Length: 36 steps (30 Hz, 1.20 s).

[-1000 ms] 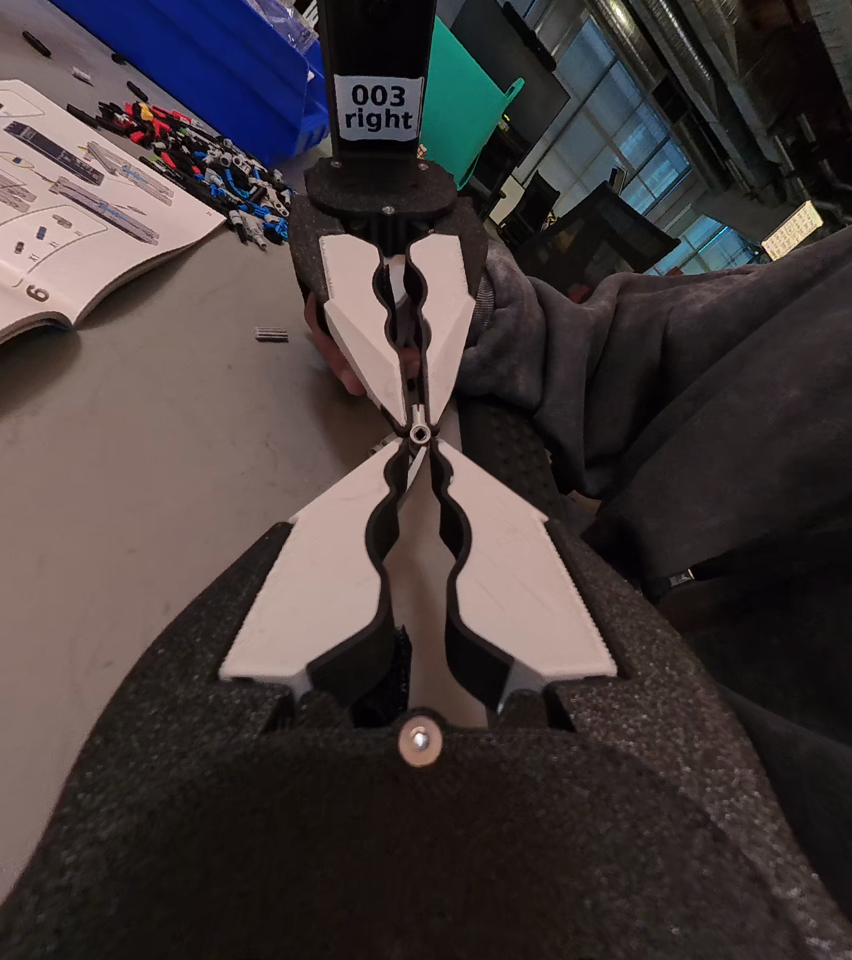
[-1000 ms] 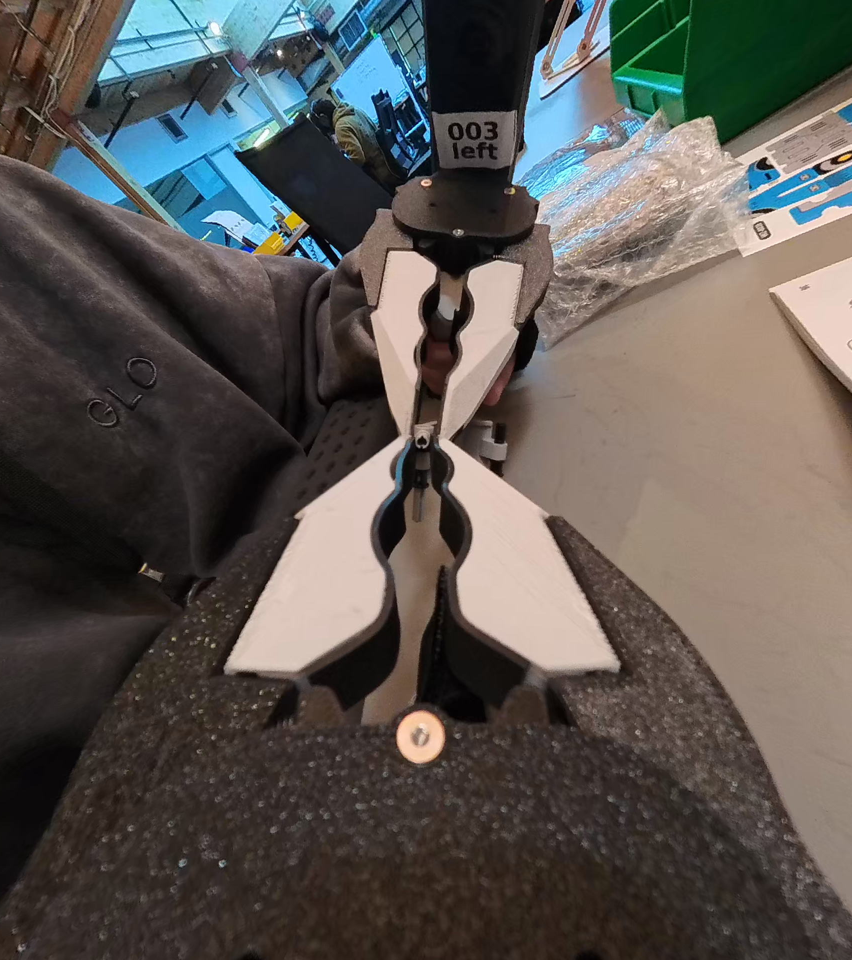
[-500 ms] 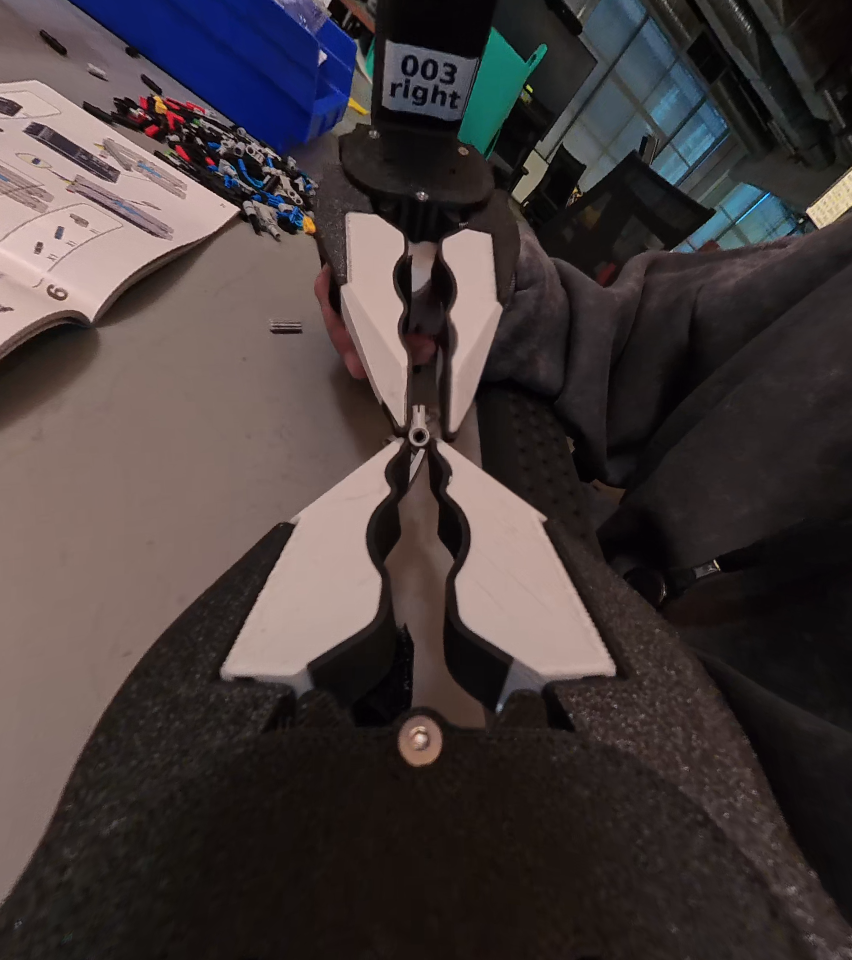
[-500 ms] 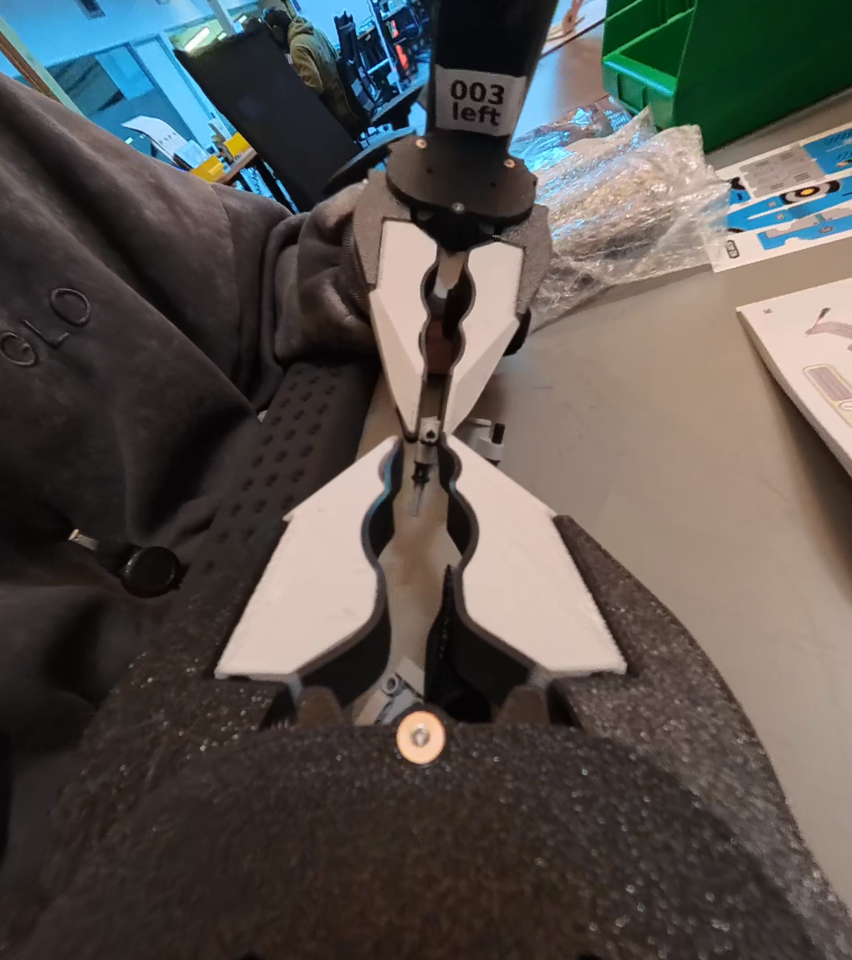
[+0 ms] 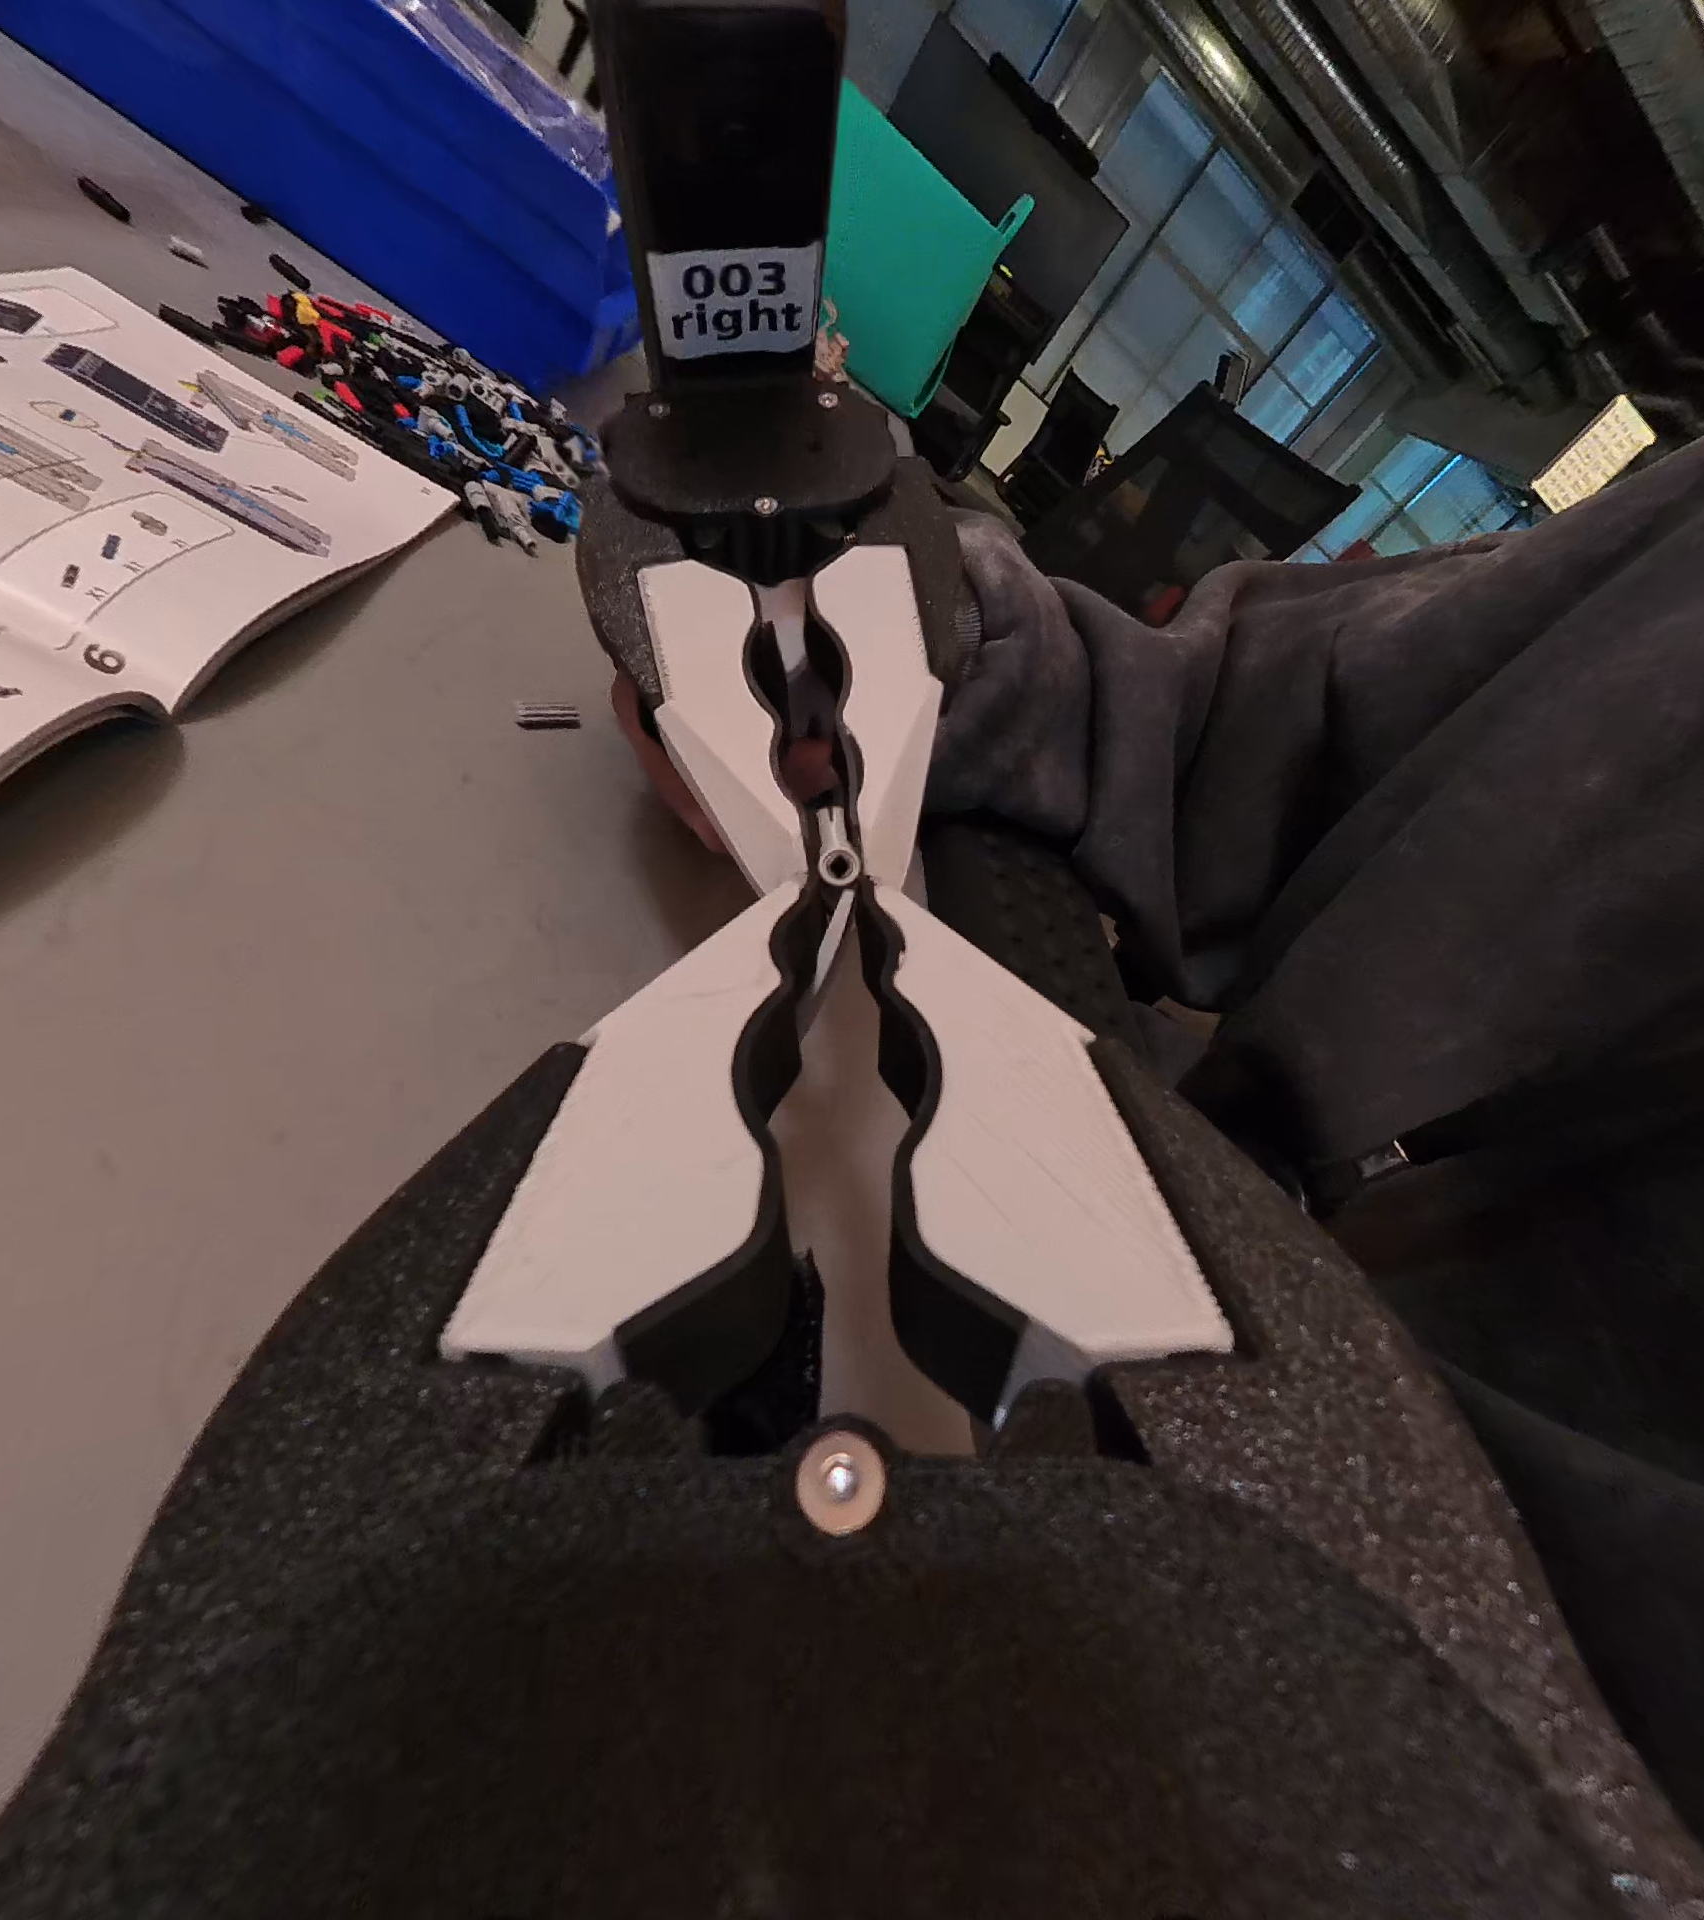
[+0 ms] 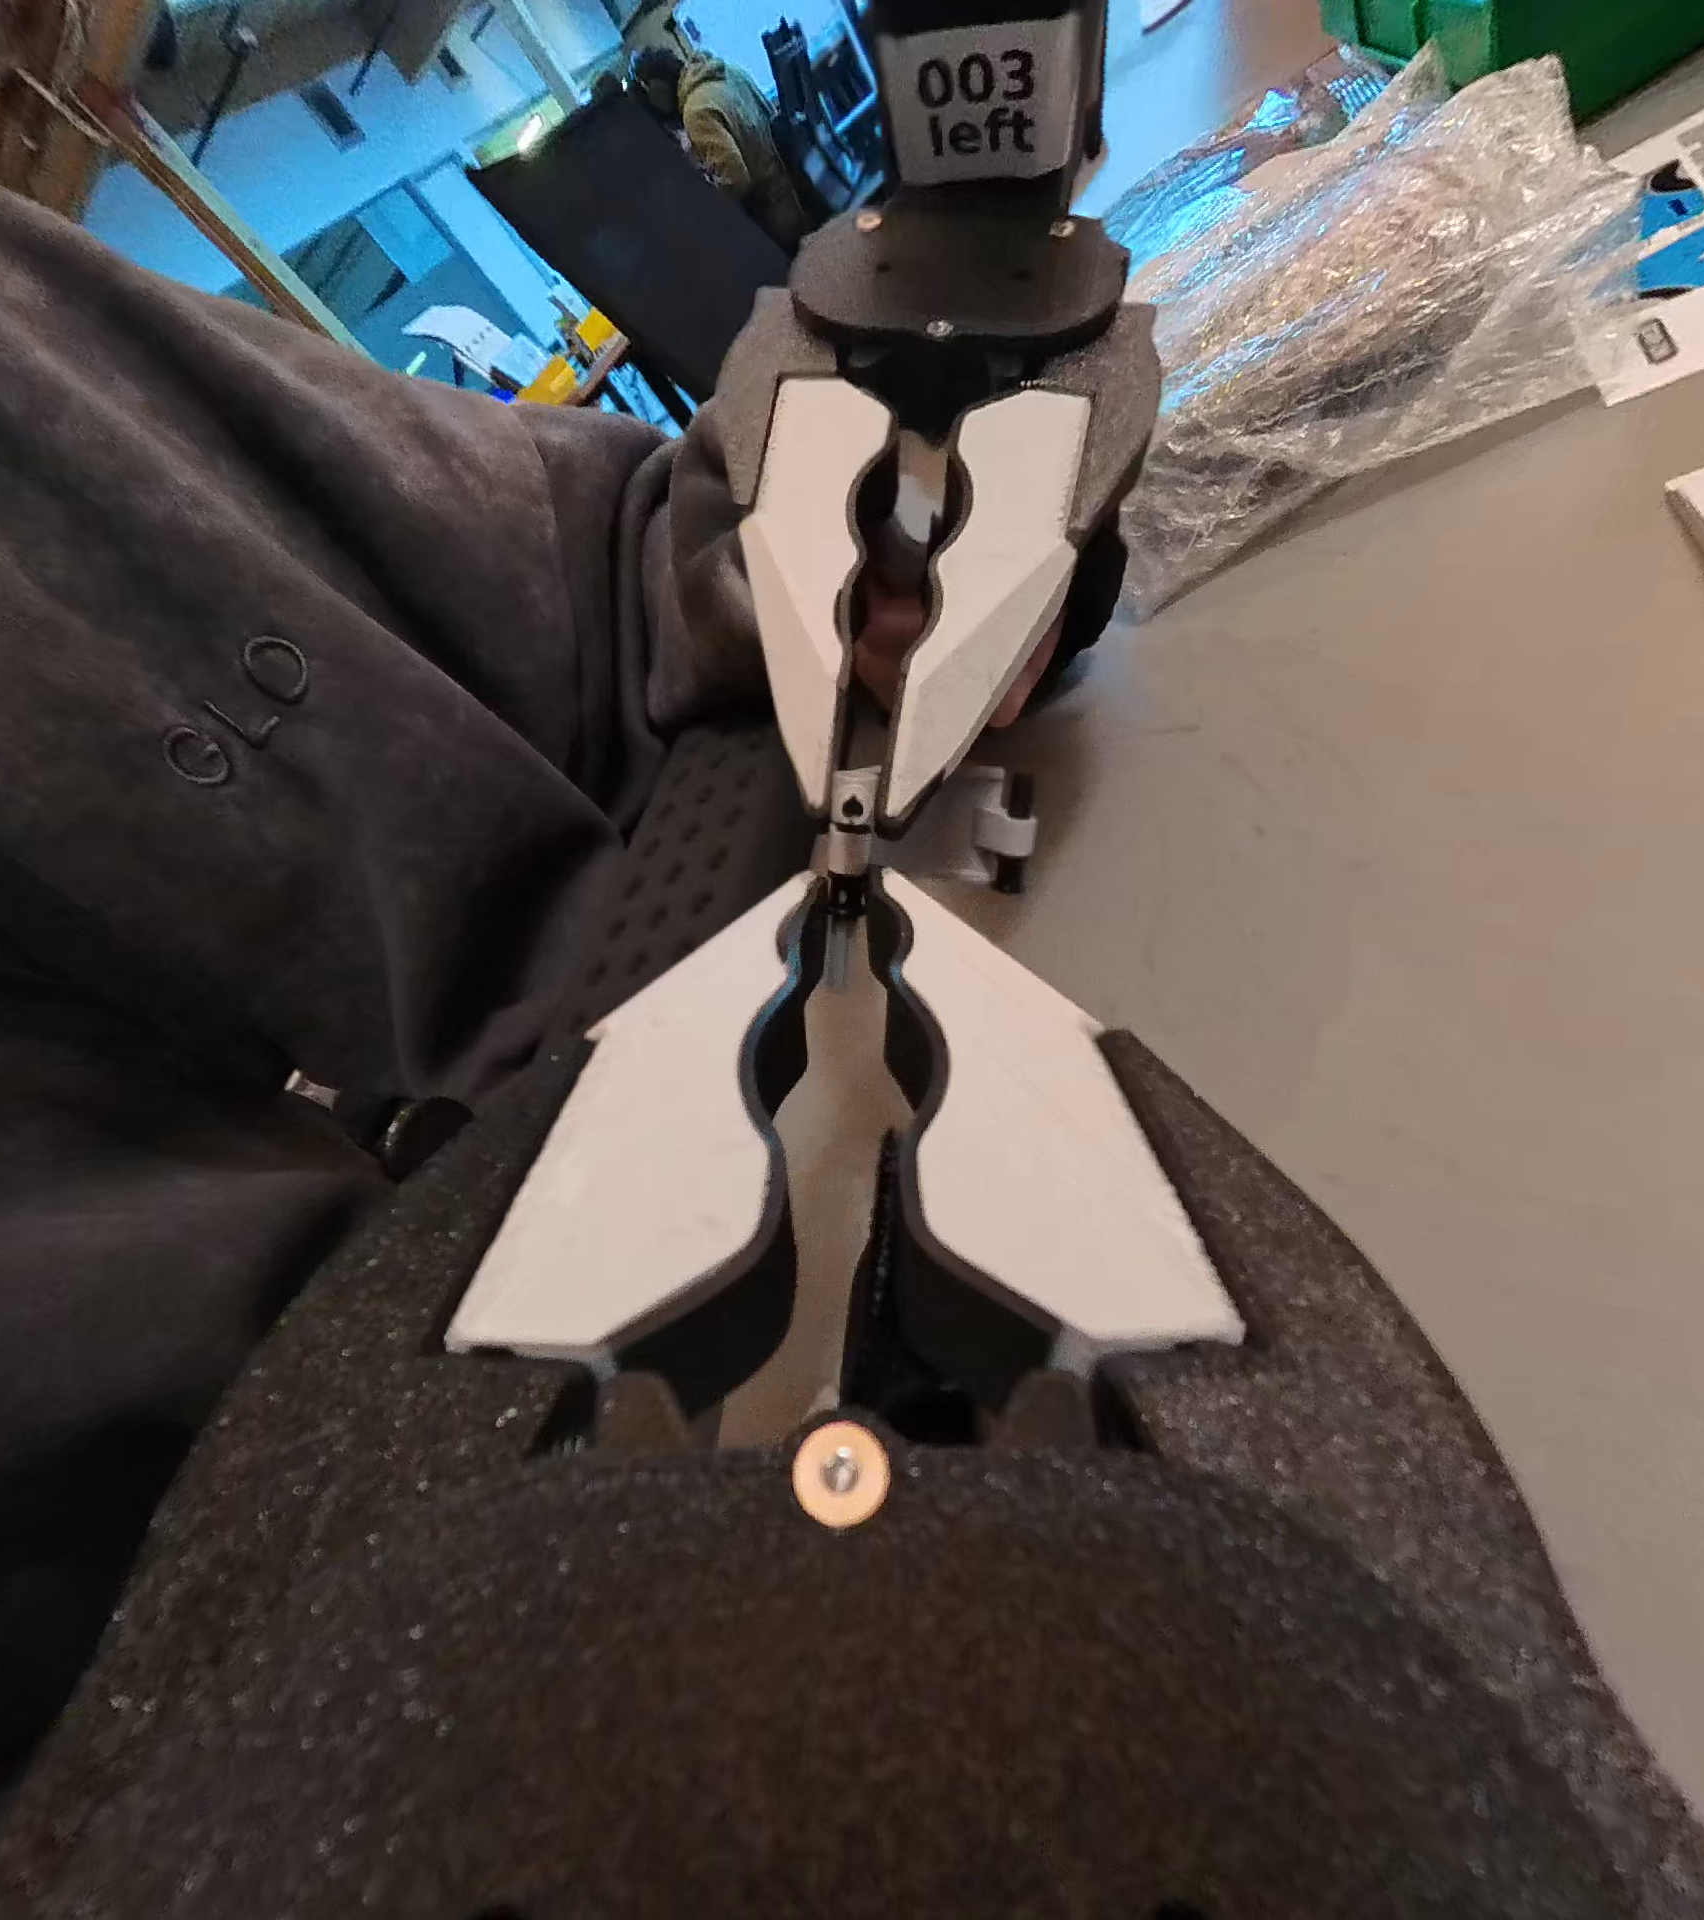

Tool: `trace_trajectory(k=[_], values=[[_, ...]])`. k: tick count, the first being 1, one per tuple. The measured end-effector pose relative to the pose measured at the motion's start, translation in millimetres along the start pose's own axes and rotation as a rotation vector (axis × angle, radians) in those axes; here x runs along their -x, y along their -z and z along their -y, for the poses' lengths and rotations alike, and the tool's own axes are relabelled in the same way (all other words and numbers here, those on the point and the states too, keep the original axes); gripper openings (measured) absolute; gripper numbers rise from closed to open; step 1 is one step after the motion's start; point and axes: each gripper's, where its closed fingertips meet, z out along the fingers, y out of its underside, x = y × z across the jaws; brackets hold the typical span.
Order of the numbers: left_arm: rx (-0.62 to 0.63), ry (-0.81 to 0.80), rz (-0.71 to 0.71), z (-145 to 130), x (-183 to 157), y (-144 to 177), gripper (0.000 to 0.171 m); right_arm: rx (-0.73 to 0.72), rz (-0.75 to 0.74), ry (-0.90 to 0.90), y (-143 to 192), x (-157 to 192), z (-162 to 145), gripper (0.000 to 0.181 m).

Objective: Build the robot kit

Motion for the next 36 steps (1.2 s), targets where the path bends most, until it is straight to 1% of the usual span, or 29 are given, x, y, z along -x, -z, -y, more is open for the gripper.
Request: trace_trajectory(k=[2, 4, 6, 7, 11, 14, 16, 24, 26, 27, 29, 30, 31, 33, 34, 36], values=[[-0.013, 0.006, 0.019, 2, 4, 0, 0.012, -0.017, 0.010, -0.018, 0, 0, 2, 0.005], [-0.024, 0.023, 0.008, 3, 3, 0, 0.013, -0.023, 0.014, -0.021, -1, 0, 3, 0.005], [-0.027, 0.029, 0.002, 3, 3, -1, 0.011, -0.024, 0.008, -0.023, -1, -1, 3, 0.005], [-0.026, 0.028, -0.009, 3, 2, -1, 0.006, -0.023, 0.005, -0.022, -1, -1, 3, 0.005], [-0.029, 0.034, 0.003, 2, 4, -2, 0.007, -0.008, -0.019, -0.017, -4, -4, 0, 0.005], [-0.035, 0.051, 0.012, 3, 7, -2, 0.012, -0.009, -0.019, -0.019, -4, -4, 1, 0.005], [-0.029, 0.050, -0.004, 2, 4, -3, 0.006, -0.011, -0.021, -0.021, -4, -5, 1, 0.005], [-0.025, -0.002, 0.025, 1, 4, -2, 0.006, -0.005, -0.019, -0.027, -4, -5, 0, 0.006], [-0.009, -0.012, 0.034, 1, 4, -1, 0.006, 0.034, -0.077, 0.016, 3, -9, -2, 0.020], [0.003, -0.013, 0.045, -1, 6, -1, 0.006, 0.048, -0.130, 0.047, 11, -12, -1, 0.024], [0.031, -0.001, 0.066, -5, 10, 0, 0.006, 0.091, -0.240, 0.131, 30, -13, -4, 0.026], [0.046, 0.010, 0.076, -8, 12, 0, 0.005, 0.121, -0.279, 0.161, 37, -11, -11, 0.026], [0.059, 0.020, 0.090, -10, 15, 0, 0.005, 0.177, -0.305, 0.160, 42, -9, -23, 0.028], [0.070, 0.035, 0.103, -12, 18, 0, 0.006, 0.295, -0.387, 0.113, 51, -7, -51, 0.041], [0.067, 0.040, 0.103, -12, 19, 1, 0.006, 0.318, -0.434, 0.109, 54, -5, -60, 0.044], [0.064, 0.040, 0.098, -11, 18, 1, 0.006, 0.343, -0.522, 0.135, 57, -3, -73, 0.044]])
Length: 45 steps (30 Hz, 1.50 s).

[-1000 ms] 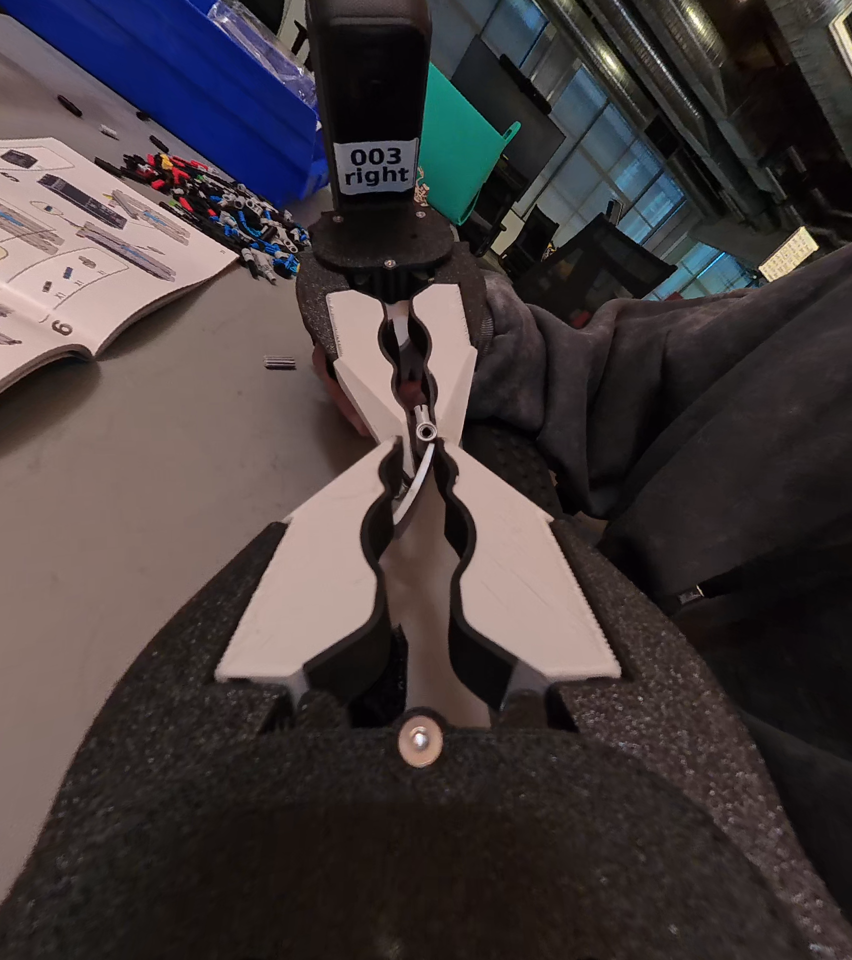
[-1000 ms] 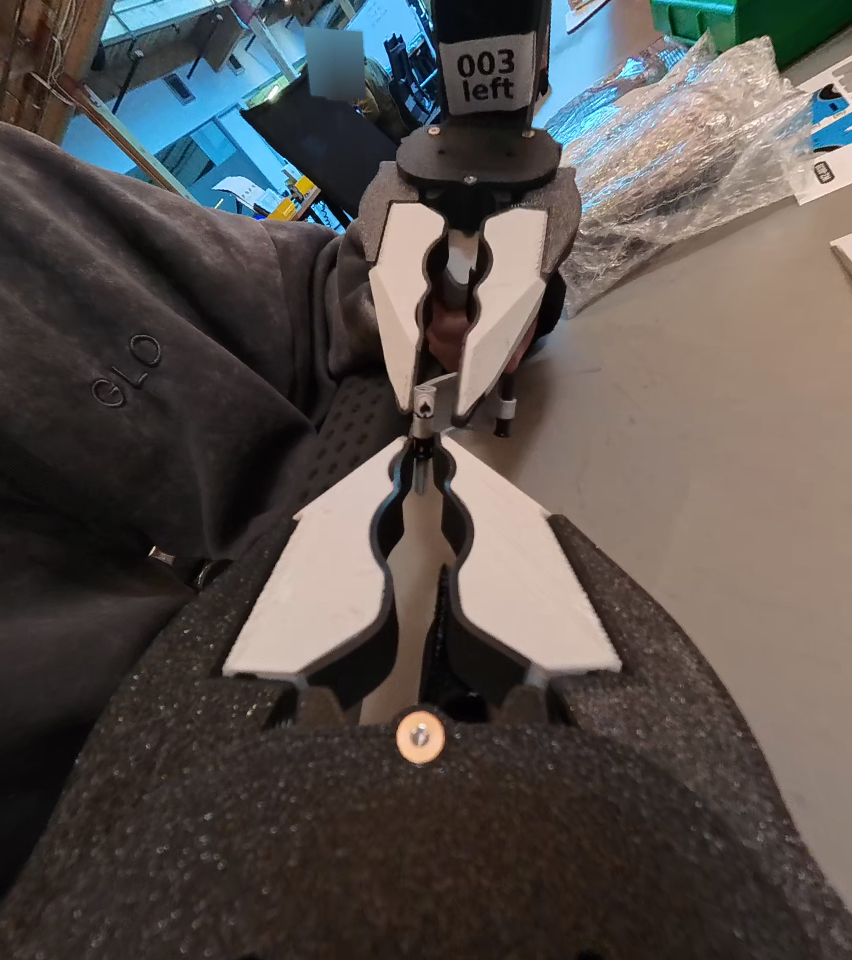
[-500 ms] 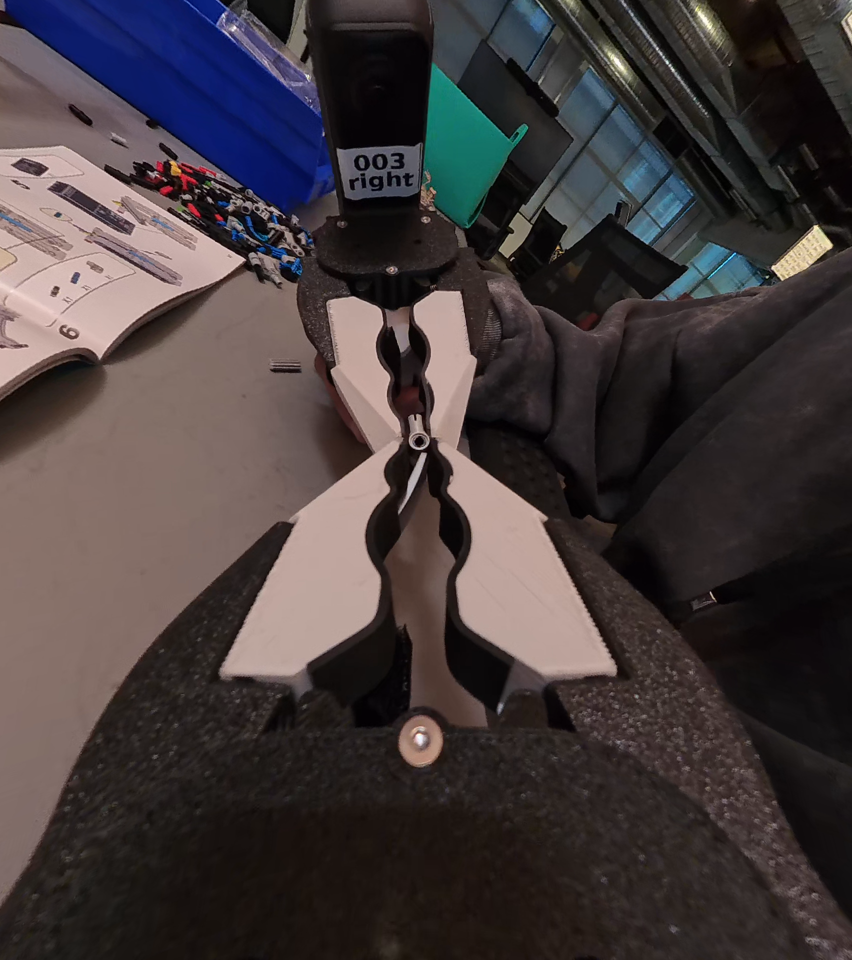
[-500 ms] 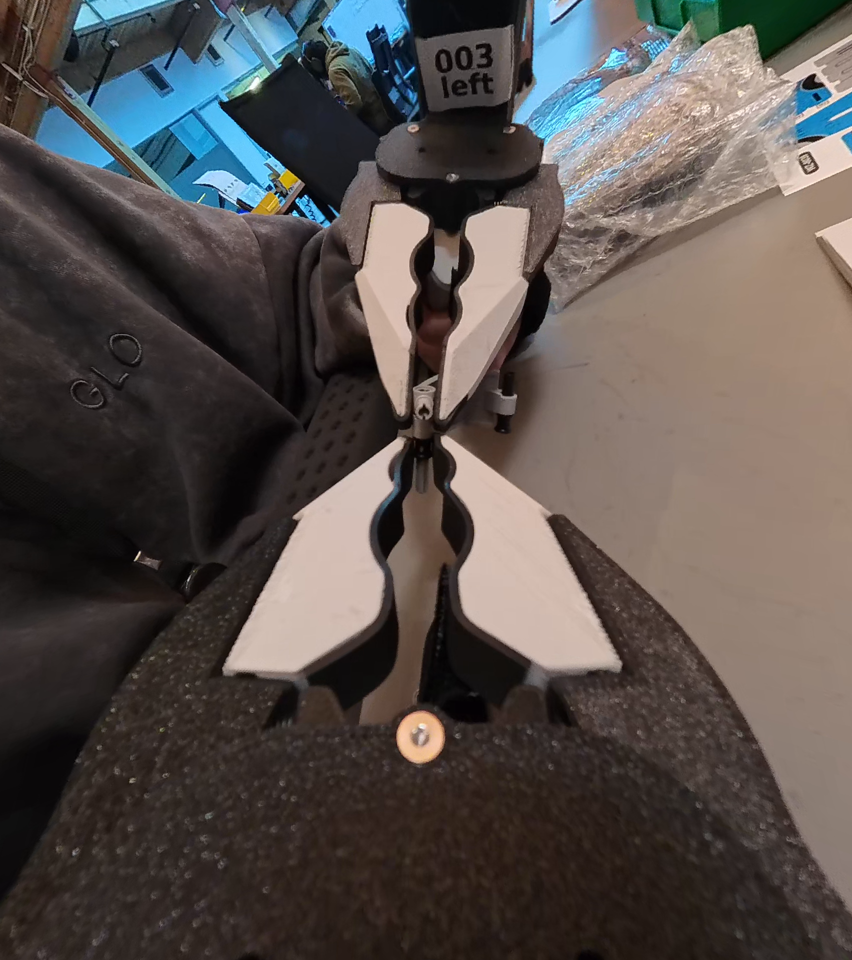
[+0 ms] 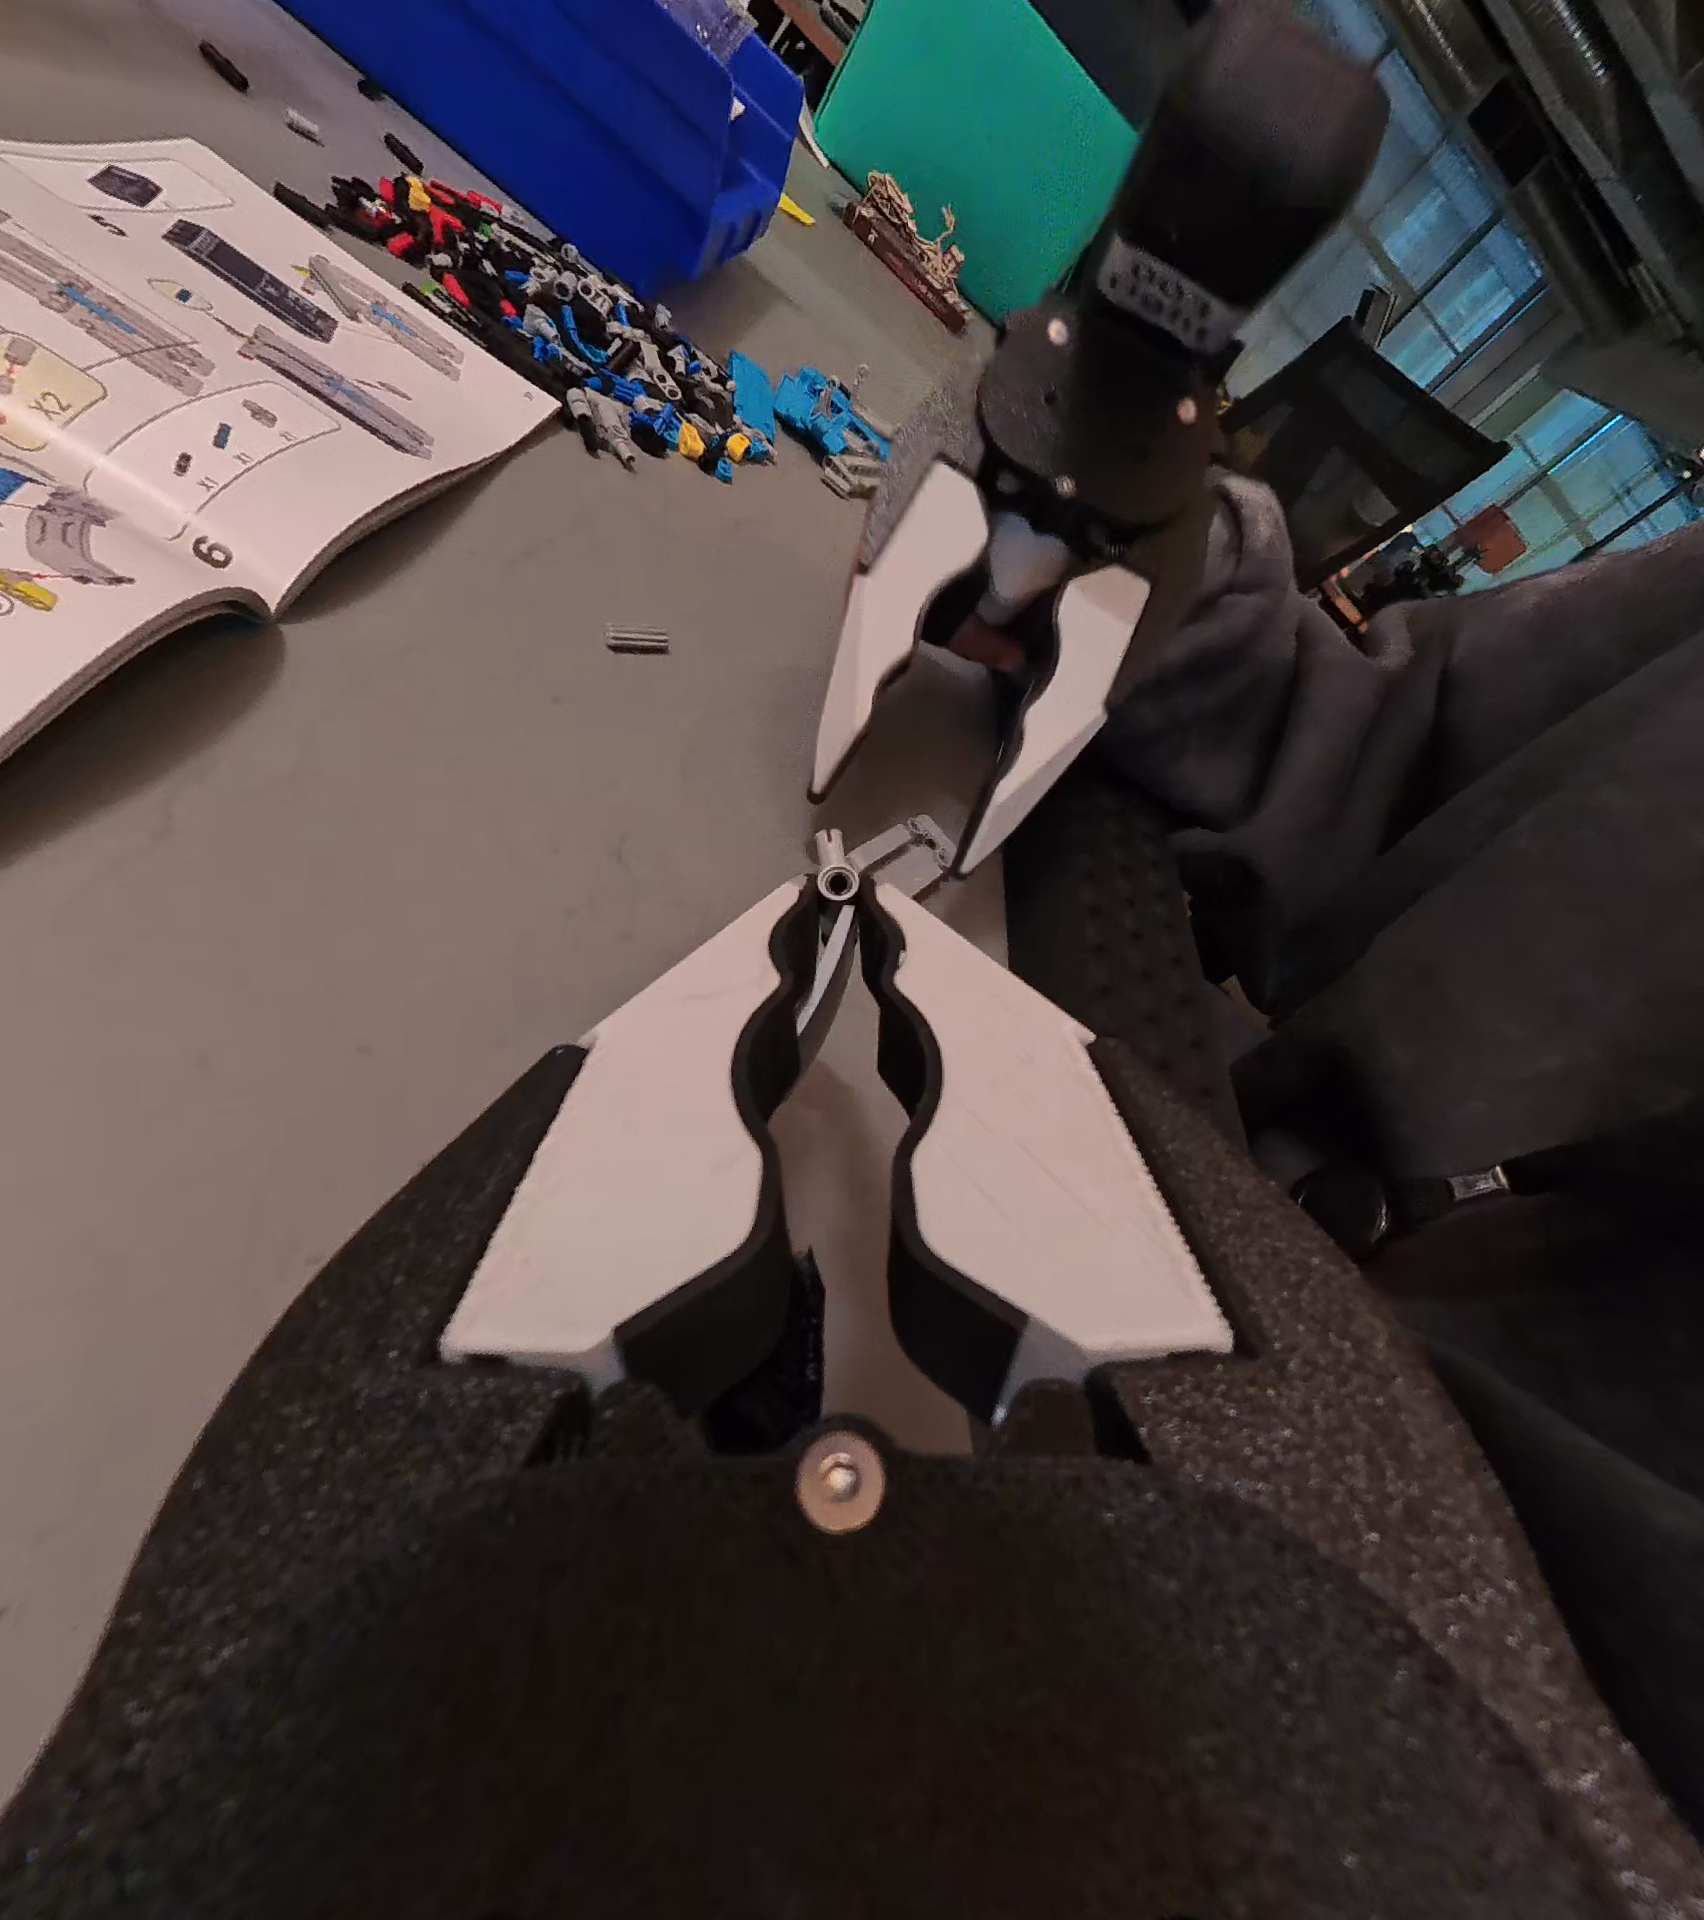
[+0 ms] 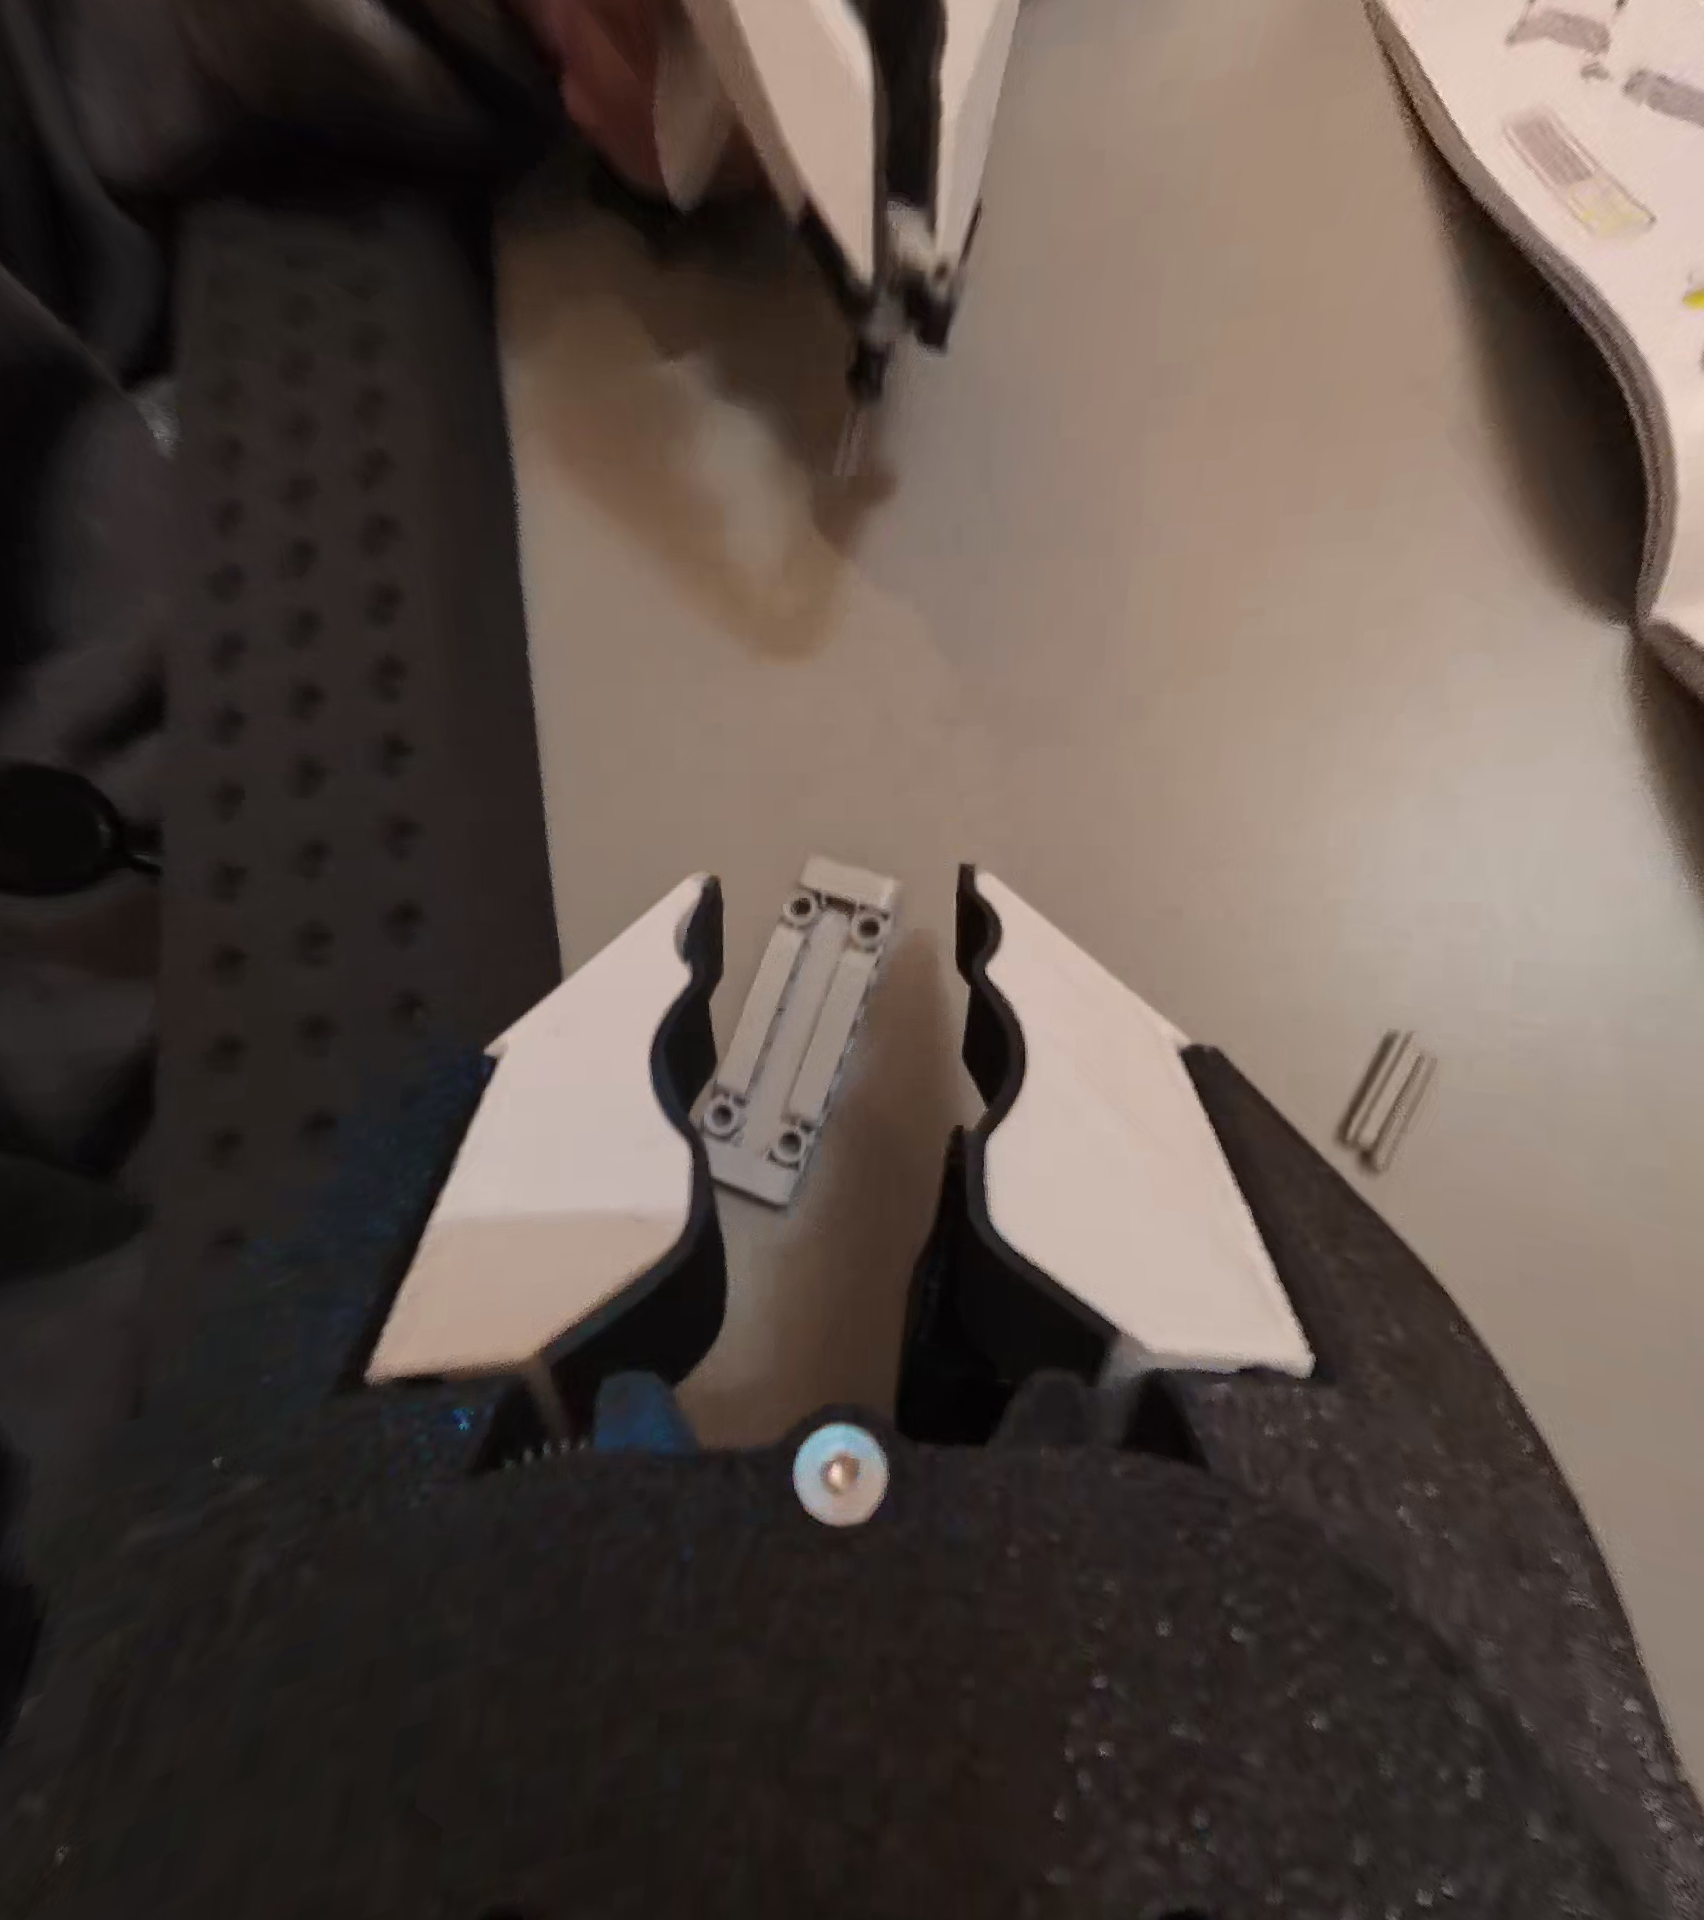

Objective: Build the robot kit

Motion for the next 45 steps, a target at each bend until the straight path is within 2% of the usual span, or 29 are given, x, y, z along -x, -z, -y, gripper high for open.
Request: trace_trajectory(k=[3, 6, 10, 12, 15, 16, 18, 23, 27, 30, 38, 40, 41, 45], values=[[0.007, -0.010, 0.006, -1, 0, -1, 0.006, 0.111, -0.080, 0.005, -5, 7, -30, 0.043], [0.021, -0.026, 0.011, -3, -2, -3, 0.006, 0.065, -0.122, -0.013, -4, 12, -28, 0.038], [0.028, -0.040, 0.013, -4, -4, -5, 0.006, 0.139, -0.265, 0.027, -6, 6, -33, 0.034], [0.028, -0.043, 0.015, -4, -5, -5, 0.006, 0.144, -0.314, 0.025, -5, 3, -31, 0.025], [0.033, -0.049, 0.011, -5, -7, -5, 0.006, 0.135, -0.307, -0.001, -1, 0, -34, 0.027], [0.033, -0.055, 0.013, -5, -7, -5, 0.006, 0.139, -0.327, -0.005, 3, -6, -36, 0.033], [0.038, -0.063, 0.012, -5, -9, -6, 0.006, 0.148, -0.362, -0.014, 12, -12, -39, 0.034], [0.034, -0.060, 0.022, -4, -7, -5, 0.006, 0.174, -0.365, -0.028, 20, -3, -43, 0.036], [0.038, -0.066, 0.020, -5, -8, -5, 0.006, 0.196, -0.305, -0.017, 21, 16, -47, 0.029], [0.047, -0.065, 0.016, -7, -8, -7, 0.006, 0.202, -0.353, 0.015, 16, 5, -47, 0.036], [0.058, -0.069, 0.010, -8, -10, -8, 0.006, 0.157, -0.292, -0.056, 15, -3, -40, 0.039], [0.066, -0.068, 0.006, -10, -10, -9, 0.006, 0.138, -0.259, -0.105, 12, -2, -35, 0.046], [0.068, -0.068, 0.007, -11, -10, -10, 0.006, 0.137, -0.250, -0.113, 12, -3, -34, 0.045], [0.064, -0.070, 0.007, -10, -10, -9, 0.006, 0.193, -0.286, 0.021, 13, -1, -37, 0.023]])
